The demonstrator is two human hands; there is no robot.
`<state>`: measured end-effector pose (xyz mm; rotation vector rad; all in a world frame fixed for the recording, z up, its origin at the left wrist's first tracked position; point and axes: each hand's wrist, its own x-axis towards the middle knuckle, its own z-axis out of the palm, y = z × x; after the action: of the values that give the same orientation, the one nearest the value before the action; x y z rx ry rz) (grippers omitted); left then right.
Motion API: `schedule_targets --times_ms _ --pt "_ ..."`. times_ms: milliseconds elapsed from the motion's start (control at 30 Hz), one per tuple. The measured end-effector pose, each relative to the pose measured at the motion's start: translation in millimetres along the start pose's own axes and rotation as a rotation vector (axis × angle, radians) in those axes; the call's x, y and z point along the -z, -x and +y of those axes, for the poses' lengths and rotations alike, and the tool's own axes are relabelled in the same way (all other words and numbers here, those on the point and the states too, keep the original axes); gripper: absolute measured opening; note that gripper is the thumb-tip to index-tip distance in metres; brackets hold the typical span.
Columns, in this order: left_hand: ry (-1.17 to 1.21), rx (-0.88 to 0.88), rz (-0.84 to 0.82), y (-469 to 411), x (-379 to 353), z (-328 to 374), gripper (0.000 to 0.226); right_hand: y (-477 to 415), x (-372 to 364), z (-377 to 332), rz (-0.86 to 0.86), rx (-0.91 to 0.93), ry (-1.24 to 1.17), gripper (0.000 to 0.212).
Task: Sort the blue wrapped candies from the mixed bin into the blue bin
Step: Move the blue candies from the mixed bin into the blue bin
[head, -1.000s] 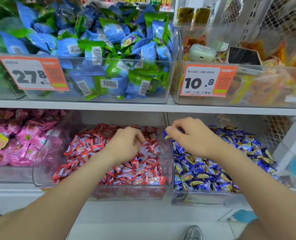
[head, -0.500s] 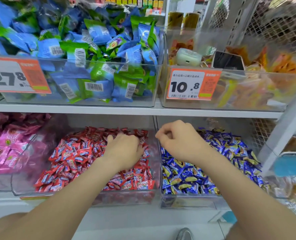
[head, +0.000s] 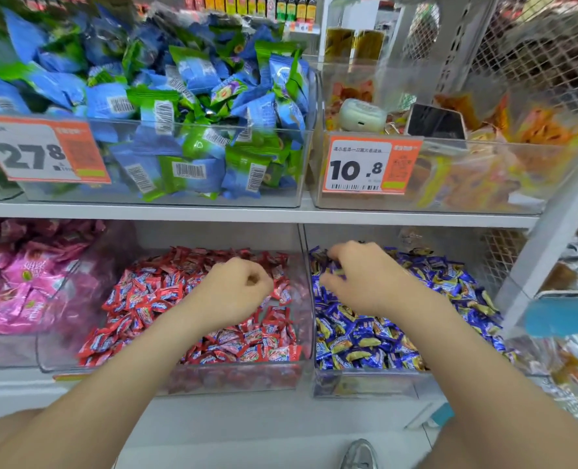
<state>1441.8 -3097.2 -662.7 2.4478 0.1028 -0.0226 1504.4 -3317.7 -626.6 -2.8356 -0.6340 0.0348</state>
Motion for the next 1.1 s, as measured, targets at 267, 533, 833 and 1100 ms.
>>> schedule_targets --times_ms 267,533,833,1100 --pt "-0.707 0.139 -0.08 -19 35 -81 0.056 5 -50 -103 -0.018 0.294 -0.08 0.023" --pt "-0.548 0.177 -0.366 -16 49 -113 0.082 -77 -117 -144 -0.267 0.084 0.049 0.085" --pt "-0.522 0.272 -0.013 -4 67 -116 0.04 -94 -123 -159 -0.713 0.217 0.223 0.083" --pt "-0.448 0.411 -0.27 -16 57 -136 0.065 -51 -94 -145 -0.814 0.23 0.174 0.074"
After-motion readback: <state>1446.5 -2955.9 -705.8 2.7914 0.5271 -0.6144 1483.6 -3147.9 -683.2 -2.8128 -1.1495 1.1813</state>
